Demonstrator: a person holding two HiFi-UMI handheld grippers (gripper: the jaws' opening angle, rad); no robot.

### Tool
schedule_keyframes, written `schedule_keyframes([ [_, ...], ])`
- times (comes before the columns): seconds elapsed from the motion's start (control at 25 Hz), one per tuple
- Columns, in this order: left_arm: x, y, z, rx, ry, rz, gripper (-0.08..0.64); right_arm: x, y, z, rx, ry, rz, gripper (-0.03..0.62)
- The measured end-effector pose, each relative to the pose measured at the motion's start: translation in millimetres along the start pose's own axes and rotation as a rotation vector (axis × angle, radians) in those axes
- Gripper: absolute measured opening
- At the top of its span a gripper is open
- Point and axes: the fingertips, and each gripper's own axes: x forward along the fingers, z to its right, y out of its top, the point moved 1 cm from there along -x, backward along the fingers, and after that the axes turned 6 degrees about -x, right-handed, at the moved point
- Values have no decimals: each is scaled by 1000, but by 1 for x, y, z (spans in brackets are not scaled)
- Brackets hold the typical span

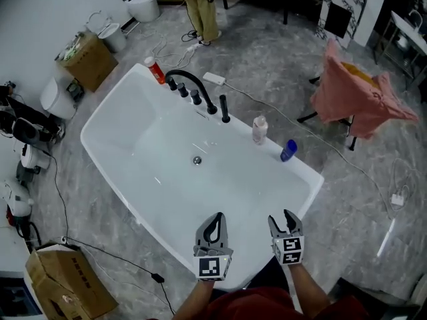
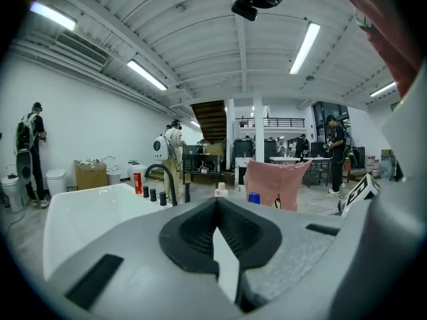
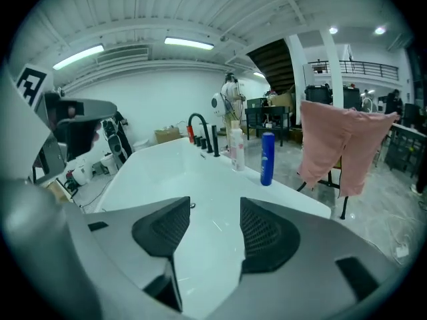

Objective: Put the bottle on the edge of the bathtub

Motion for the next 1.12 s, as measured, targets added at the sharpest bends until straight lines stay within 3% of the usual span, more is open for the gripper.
schedule_keyframes([
  [0.16,-58,20,-17,-25,-11,-1,5,-53,41,-53,-18,-4,92,218],
  [0.32,-108,36,-42,-3,-17,13,5,-97,88,-96,-35,-18,214,215],
  [0.56,-165,67,-77,21,-12,43,5,-167,158,-140,-133,-75,380,213],
  [0.92,-212,155,-87,90,-58,270,5,-250,243,-160,-199,-176,621,213],
  [1.12,-224,182,-87,132,-86,330,5,-269,256,-172,-216,-203,653,213],
])
